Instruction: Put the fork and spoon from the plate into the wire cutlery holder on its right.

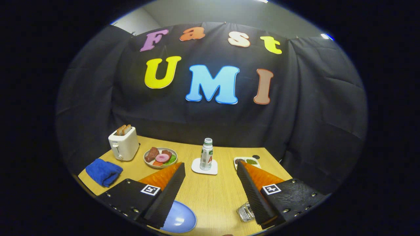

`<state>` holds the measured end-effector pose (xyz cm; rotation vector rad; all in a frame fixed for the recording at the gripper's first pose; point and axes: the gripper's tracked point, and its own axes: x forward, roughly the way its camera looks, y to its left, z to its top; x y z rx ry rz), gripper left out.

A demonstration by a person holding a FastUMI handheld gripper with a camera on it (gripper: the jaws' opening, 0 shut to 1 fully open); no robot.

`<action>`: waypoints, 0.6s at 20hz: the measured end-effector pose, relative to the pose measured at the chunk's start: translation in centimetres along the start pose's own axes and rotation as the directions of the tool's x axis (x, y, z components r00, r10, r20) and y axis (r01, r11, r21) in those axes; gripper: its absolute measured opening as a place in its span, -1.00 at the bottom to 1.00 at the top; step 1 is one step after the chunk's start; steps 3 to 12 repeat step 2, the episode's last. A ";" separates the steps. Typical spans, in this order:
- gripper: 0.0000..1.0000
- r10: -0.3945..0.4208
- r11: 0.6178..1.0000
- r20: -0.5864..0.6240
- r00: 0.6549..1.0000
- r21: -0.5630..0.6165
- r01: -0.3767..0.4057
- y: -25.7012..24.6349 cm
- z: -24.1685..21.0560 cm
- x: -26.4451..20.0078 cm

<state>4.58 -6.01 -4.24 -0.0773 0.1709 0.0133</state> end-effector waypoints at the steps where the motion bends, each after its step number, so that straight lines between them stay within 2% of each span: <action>1: 0.95 0.007 1.000 0.036 0.999 0.007 -0.007 1.0 0.4 0.0; 2: 0.94 0.023 1.000 0.084 0.996 0.019 -0.024 2.0 0.9 0.1; 12: 0.94 0.023 1.000 0.084 0.996 0.019 -0.024 2.0 0.9 0.1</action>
